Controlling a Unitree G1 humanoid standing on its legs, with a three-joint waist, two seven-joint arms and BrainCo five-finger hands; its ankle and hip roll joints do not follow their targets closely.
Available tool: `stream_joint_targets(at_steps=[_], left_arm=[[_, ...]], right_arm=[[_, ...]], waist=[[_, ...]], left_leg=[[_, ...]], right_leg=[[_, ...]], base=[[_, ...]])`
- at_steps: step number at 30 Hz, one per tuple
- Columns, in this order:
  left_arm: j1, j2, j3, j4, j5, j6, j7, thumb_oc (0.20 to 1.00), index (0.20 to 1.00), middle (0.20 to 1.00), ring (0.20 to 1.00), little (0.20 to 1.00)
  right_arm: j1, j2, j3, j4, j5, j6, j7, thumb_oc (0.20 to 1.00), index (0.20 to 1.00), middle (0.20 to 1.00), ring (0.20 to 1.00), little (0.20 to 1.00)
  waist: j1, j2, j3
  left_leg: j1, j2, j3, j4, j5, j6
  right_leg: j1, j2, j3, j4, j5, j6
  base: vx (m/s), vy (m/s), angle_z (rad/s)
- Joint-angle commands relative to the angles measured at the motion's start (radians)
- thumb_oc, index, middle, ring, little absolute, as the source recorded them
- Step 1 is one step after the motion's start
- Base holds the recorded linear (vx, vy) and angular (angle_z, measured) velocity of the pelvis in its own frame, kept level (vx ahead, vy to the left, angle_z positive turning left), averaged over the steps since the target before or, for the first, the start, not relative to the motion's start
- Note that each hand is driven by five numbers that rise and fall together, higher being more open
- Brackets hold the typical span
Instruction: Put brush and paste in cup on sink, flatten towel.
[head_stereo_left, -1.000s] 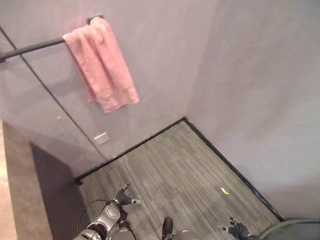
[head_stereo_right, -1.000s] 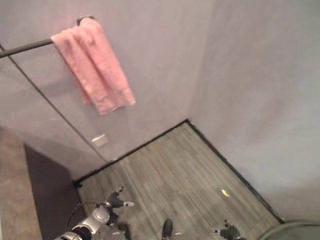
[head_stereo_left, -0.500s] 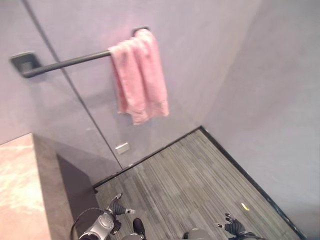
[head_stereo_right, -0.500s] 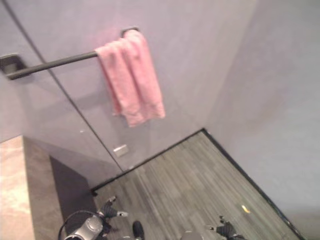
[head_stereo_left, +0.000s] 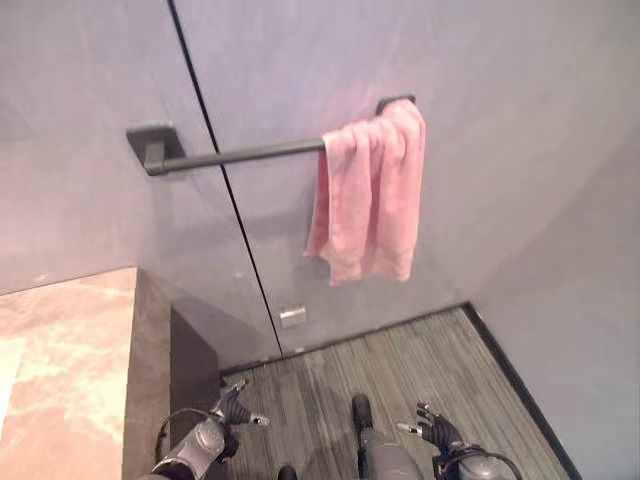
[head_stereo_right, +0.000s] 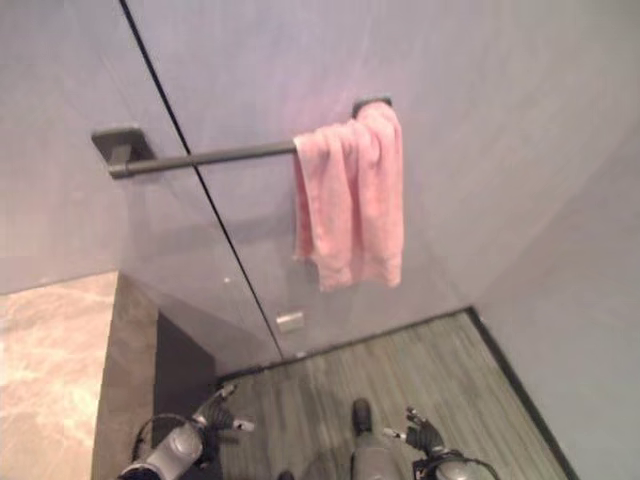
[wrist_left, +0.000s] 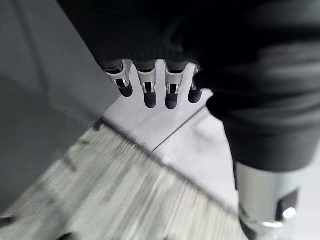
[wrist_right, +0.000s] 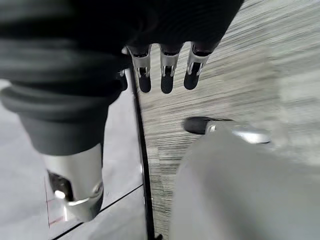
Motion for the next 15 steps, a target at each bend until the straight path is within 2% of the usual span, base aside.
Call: stream_joint_targets(at_steps=[1, 4, 6, 7, 8, 9, 10, 11, 12, 15], left_arm=[[-0.044, 0.043, 0.067, -0.058, -0.019, -0.035, -0.003, 1.000, 1.000, 1.000, 1.000, 1.000], [-0.040, 0.069, 0.099, -0.119, -0.034, -0.036, 0.006, 1.000, 1.000, 1.000, 1.000, 1.000], [-0.043, 0.088, 0.121, -0.167, -0.048, -0.040, 0.011, 1.000, 1.000, 1.000, 1.000, 1.000], [-0.031, 0.114, 0.148, -0.230, -0.059, -0.045, 0.006, 1.000, 1.000, 1.000, 1.000, 1.000], [-0.030, 0.114, 0.148, -0.232, -0.059, -0.044, 0.005, 1.000, 1.000, 1.000, 1.000, 1.000], [-0.023, 0.134, 0.166, -0.273, -0.067, -0.054, 0.001, 1.000, 1.000, 1.000, 1.000, 1.000], [-0.019, 0.136, 0.165, -0.273, -0.065, -0.054, 0.005, 1.000, 1.000, 1.000, 1.000, 1.000], [-0.007, 0.144, 0.177, -0.301, -0.073, -0.057, 0.003, 1.000, 1.000, 1.000, 1.000, 1.000], [-0.003, 0.153, 0.179, -0.333, -0.072, -0.060, 0.000, 1.000, 1.000, 1.000, 1.000, 1.000], [0.007, 0.187, 0.189, -0.400, -0.080, -0.075, -0.022, 1.000, 1.000, 1.000, 1.000, 1.000]], right_arm=[[-0.001, -0.097, -0.067, -0.103, 0.047, -0.035, 0.001, 1.000, 1.000, 1.000, 1.000, 1.000], [-0.003, -0.163, -0.115, -0.161, 0.043, -0.042, -0.014, 1.000, 1.000, 1.000, 1.000, 1.000], [0.001, -0.208, -0.148, -0.208, 0.067, -0.049, -0.006, 1.000, 1.000, 1.000, 1.000, 1.000], [0.031, -0.246, -0.179, -0.261, 0.069, -0.049, 0.002, 1.000, 1.000, 1.000, 1.000, 1.000], [0.032, -0.246, -0.180, -0.263, 0.069, -0.048, 0.002, 1.000, 1.000, 1.000, 1.000, 1.000], [0.046, -0.269, -0.215, -0.299, 0.097, -0.054, 0.016, 1.000, 1.000, 1.000, 1.000, 1.000], [0.048, -0.282, -0.221, -0.305, 0.102, -0.058, 0.016, 1.000, 1.000, 1.000, 1.000, 1.000], [0.038, -0.304, -0.231, -0.333, 0.120, -0.060, 0.033, 1.000, 1.000, 1.000, 1.000, 1.000], [0.038, -0.310, -0.247, -0.333, 0.137, -0.066, 0.032, 1.000, 1.000, 1.000, 1.000, 1.000], [0.040, -0.322, -0.282, -0.365, 0.170, -0.072, 0.046, 1.000, 1.000, 1.000, 1.000, 1.000]], waist=[[-0.017, -0.031, -0.011], [-0.012, -0.043, 0.008], [-0.009, -0.055, 0.030], [-0.016, -0.051, 0.023], [-0.015, -0.051, 0.023], [-0.017, -0.041, 0.015], [-0.011, -0.038, 0.014], [-0.005, -0.033, 0.017], [-0.009, -0.027, 0.010], [-0.018, -0.008, -0.012]], left_leg=[[-0.102, 0.025, 0.067, 0.155, 0.068, -0.050], [-0.175, 0.048, 0.076, 0.304, 0.111, -0.075], [-0.235, 0.056, 0.106, 0.385, 0.124, -0.076], [-0.234, 0.099, 0.162, 0.315, 0.130, -0.072], [-0.231, 0.098, 0.164, 0.310, 0.132, -0.072], [-0.227, 0.120, 0.185, 0.220, 0.136, -0.079], [-0.223, 0.121, 0.170, 0.192, 0.153, -0.083], [-0.204, 0.112, 0.135, 0.165, 0.140, -0.079], [-0.204, 0.109, 0.120, 0.151, 0.152, -0.082], [-0.156, 0.105, 0.149, 0.081, 0.134, -0.079]], right_leg=[[0.078, 0.004, -0.018, 0.012, -0.040, 0.047], [0.116, 0.000, -0.061, 0.007, -0.060, 0.026], [0.124, -0.010, -0.089, 0.013, -0.066, 0.015], [0.132, -0.017, -0.112, 0.005, -0.080, 0.018], [0.133, -0.017, -0.111, 0.005, -0.080, 0.018], [0.138, -0.019, -0.121, -0.002, -0.089, 0.027], [0.138, -0.022, -0.120, 0.001, -0.088, 0.031], [0.141, -0.023, -0.113, 0.009, -0.095, 0.035], [0.139, -0.027, -0.115, 0.016, -0.097, 0.036], [0.139, -0.041, -0.118, 0.030, -0.101, 0.047]], base=[[0.14, -0.259, 0.10], [0.09, -0.255, 0.37], [-0.01, -0.146, 0.32], [0.01, -0.044, 0.42], [0.06, 0.019, 0.50], [0.07, 0.060, 0.48], [0.10, 0.084, 0.29], [0.10, 0.077, 0.08], [0.10, 0.091, -0.19], [0.09, 0.150, -0.18]])
